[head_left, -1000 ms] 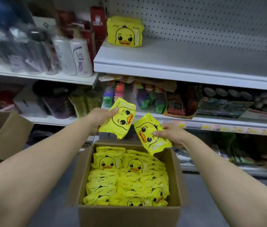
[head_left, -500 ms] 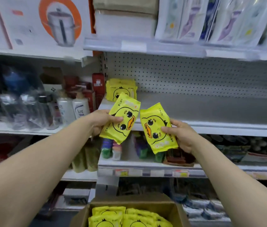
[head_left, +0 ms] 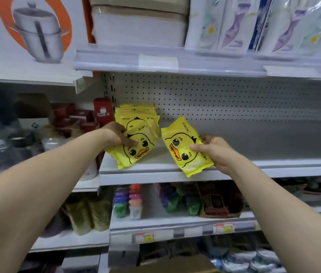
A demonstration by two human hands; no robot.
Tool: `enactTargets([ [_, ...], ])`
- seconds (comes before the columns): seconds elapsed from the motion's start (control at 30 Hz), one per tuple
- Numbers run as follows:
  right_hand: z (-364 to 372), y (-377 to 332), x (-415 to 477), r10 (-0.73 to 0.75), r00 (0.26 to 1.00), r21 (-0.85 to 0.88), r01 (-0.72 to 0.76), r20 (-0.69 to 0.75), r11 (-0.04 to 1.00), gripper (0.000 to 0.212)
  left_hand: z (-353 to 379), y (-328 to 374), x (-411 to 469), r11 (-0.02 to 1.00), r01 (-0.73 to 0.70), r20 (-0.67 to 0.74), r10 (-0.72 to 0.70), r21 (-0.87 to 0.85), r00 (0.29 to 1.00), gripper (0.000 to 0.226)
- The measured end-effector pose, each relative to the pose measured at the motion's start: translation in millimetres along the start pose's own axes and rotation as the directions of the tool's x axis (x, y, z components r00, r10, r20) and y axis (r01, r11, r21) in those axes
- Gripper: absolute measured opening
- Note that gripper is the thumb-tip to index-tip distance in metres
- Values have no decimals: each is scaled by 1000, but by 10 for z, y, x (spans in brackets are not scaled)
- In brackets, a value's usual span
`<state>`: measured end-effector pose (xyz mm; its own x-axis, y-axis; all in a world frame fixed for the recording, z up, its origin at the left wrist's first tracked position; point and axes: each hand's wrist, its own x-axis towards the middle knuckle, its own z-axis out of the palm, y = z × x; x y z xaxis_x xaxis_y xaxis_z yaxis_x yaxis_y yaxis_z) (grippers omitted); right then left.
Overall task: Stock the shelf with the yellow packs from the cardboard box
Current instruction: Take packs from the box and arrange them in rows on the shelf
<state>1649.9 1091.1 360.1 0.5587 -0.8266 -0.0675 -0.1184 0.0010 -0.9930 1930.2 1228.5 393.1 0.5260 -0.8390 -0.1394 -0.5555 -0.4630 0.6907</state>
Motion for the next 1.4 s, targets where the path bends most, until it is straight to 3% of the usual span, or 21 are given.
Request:
enactTargets([
  [0.07, -35, -41, 105, -35, 999, -44, 34, -31, 998, 45, -44, 3, 165, 995, -48, -4, 48, 84, 999, 86],
  [0.2, -104, -150, 229, -75, 997, -155, 72, -15, 985, 32, -105, 17, 421, 923, -192, 40, 190, 333, 981, 81],
  [0.4, -158, -271, 296, -52, 997, -334, 68, 57, 940, 31, -86, 48, 728, 836, -332, 41, 351, 437, 936, 70],
  [0.57, -122, -297, 316, -55, 996, -348, 78, 76, 934, 31, -29, 85, 904, 844, -318, -78, 386, 433, 919, 65],
  [0.77, -93, -308, 381, -66, 994, -379, 97, 92, 920, 29, -16, 69, 1008, 662, -320, -134, 539, 678, 832, 63],
  [0.87, -47, -330, 408, -72, 993, -403, 104, 93, 909, 27, 10, 26, 1050, 625, -287, -176, 572, 726, 801, 67],
  [0.93, 6, -368, 429, -70, 991, -435, 113, 112, 893, 26, 63, -14, 1046, 668, -374, -233, 636, 643, 736, 63],
  [1.0, 78, -412, 453, -61, 989, -476, 120, 136, 871, 28, 163, 21, 925, 739, -609, -325, 674, 289, 664, 46],
  [1.03, 118, -428, 469, -61, 987, -490, 128, 152, 862, 29, 213, 82, 809, 726, -687, -334, 655, 29, 678, 37],
  [1.1, 217, -452, 508, -64, 980, -514, 155, 191, 844, 30, 287, 201, 556, 669, -675, -196, 649, -313, 735, 26],
  [1.2, 366, -479, 572, -82, 968, -530, 200, 238, 824, 30, 375, 244, 366, 705, -609, -7, 651, -364, 759, 21],
  [1.4, 440, -444, 600, -153, 953, -487, 266, 260, 832, 37, 369, 97, 345, 766, -515, -59, 536, -385, 842, 8],
])
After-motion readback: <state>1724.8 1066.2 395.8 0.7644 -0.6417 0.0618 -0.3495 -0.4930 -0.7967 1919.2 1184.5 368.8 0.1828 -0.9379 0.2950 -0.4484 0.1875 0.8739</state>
